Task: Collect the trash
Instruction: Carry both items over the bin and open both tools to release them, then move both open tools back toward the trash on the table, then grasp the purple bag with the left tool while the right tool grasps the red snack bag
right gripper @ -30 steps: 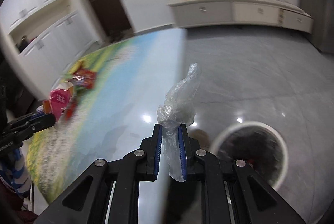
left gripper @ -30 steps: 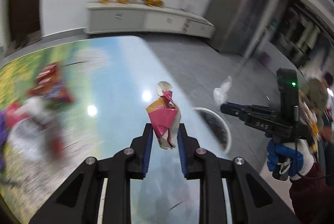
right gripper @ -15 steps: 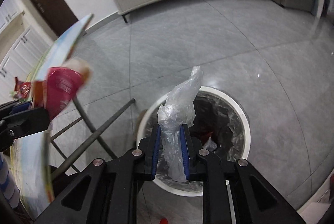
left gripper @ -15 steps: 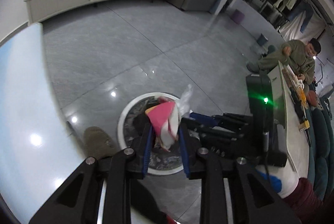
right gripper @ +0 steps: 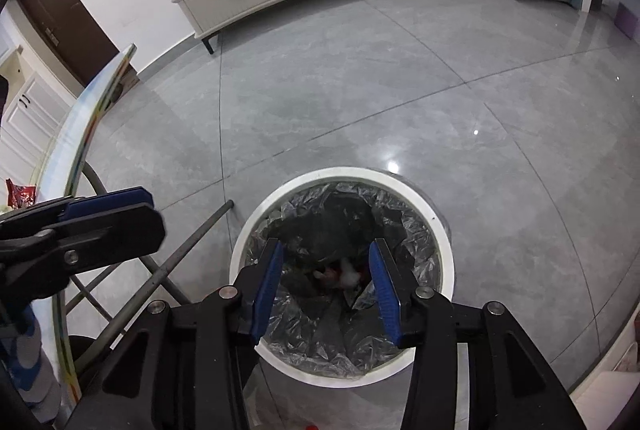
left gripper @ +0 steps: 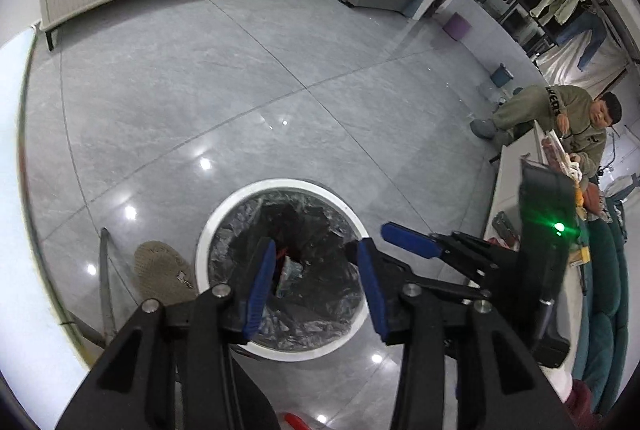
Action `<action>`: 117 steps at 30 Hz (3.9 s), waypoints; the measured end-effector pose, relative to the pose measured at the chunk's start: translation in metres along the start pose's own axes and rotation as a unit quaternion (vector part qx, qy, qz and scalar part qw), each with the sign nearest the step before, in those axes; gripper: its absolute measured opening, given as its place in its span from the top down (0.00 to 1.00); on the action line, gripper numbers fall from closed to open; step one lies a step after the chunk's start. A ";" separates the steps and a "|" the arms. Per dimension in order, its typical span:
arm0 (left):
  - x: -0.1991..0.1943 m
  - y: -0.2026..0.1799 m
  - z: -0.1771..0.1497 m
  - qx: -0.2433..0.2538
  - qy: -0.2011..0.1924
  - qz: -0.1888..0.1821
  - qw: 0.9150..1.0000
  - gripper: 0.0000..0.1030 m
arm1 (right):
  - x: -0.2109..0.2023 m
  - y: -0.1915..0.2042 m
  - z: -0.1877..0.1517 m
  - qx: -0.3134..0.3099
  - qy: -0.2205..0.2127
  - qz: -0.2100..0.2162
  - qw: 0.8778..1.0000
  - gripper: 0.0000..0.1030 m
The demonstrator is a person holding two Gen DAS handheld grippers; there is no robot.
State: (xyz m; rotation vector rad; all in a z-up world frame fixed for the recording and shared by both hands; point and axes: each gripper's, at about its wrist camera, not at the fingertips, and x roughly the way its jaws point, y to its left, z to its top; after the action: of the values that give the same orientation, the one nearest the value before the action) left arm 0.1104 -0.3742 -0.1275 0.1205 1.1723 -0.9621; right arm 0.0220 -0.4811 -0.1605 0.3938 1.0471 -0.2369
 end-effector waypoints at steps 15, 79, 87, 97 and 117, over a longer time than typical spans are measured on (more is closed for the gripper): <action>-0.113 0.016 -0.006 0.006 -0.125 0.056 0.991 0.60 | -0.063 0.043 0.007 -0.029 -0.051 0.002 0.998 0.57; -0.364 0.339 -0.297 -0.260 -0.217 0.250 0.907 0.47 | -0.050 0.422 0.009 -0.254 -0.031 0.164 0.953 0.46; -0.351 0.345 -0.299 -0.270 -0.210 0.237 0.909 0.48 | -0.006 0.451 0.021 -0.257 -0.008 0.201 0.945 0.44; -0.347 0.345 -0.300 -0.273 -0.210 0.218 0.913 0.66 | 0.033 0.455 0.023 -0.243 0.022 0.220 0.944 0.72; -0.392 0.261 -0.304 -0.228 -0.274 0.236 0.904 0.72 | -0.074 0.387 -0.005 -0.232 -0.067 0.247 0.939 0.96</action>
State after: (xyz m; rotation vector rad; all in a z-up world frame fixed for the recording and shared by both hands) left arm 0.0492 0.1754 -0.0382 -0.2265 0.7583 -0.2414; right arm 0.1269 -0.1279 -0.0200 0.1970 0.8056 0.4243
